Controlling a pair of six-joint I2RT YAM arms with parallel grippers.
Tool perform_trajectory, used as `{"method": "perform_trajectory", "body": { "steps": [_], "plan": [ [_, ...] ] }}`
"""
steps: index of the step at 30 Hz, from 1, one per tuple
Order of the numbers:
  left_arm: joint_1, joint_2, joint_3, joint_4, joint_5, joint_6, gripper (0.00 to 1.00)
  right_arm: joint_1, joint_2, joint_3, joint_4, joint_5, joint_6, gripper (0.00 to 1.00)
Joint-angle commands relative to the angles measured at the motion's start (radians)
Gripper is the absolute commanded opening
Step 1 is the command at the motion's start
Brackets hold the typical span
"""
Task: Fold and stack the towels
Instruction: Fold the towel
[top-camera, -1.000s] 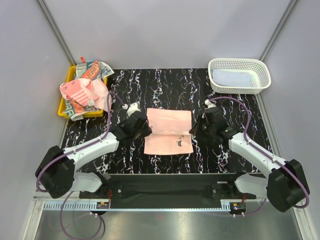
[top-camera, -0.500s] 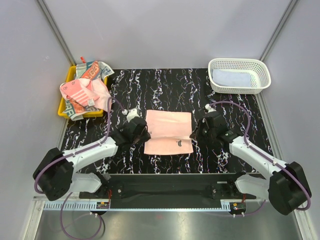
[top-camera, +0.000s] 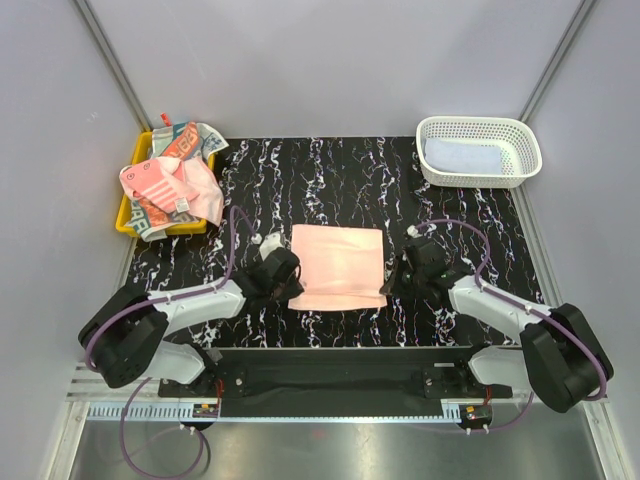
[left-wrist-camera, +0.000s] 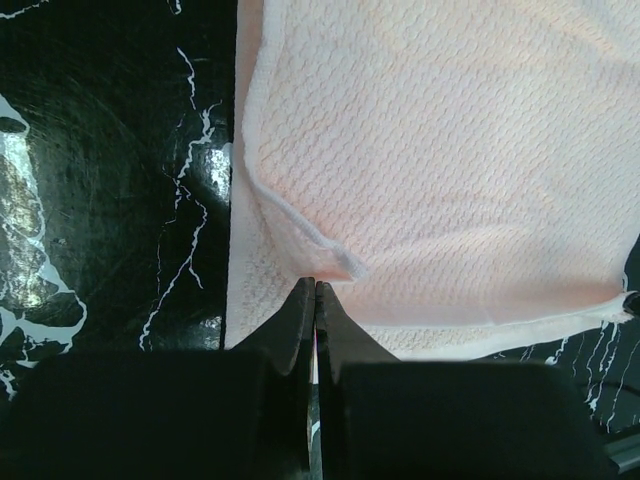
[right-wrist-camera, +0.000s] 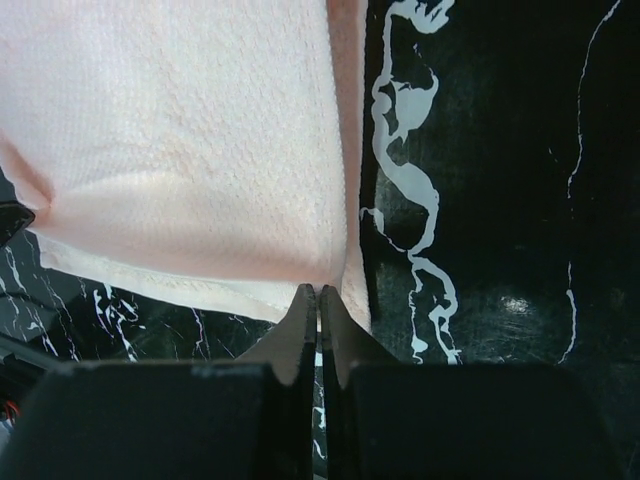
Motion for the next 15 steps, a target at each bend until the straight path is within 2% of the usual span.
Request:
{"method": "perform_trajectory", "body": {
  "steps": [1, 8, 12, 15],
  "plan": [
    [-0.005, -0.021, 0.047, 0.018, -0.023, 0.020, 0.00, 0.010, -0.005, 0.079, 0.004, 0.049, -0.001, 0.02],
    [0.042, -0.059, 0.232, -0.101, -0.056, 0.101, 0.00, 0.010, 0.033, 0.336, -0.159, 0.185, -0.101, 0.00],
    [0.168, -0.067, 0.398, -0.145, -0.013, 0.156, 0.00, -0.012, 0.108, 0.564, -0.229, 0.235, -0.153, 0.00],
    [0.236, -0.002, 0.534, -0.153, 0.024, 0.213, 0.00, -0.042, 0.206, 0.716, -0.243, 0.249, -0.205, 0.00]
  ]
}}
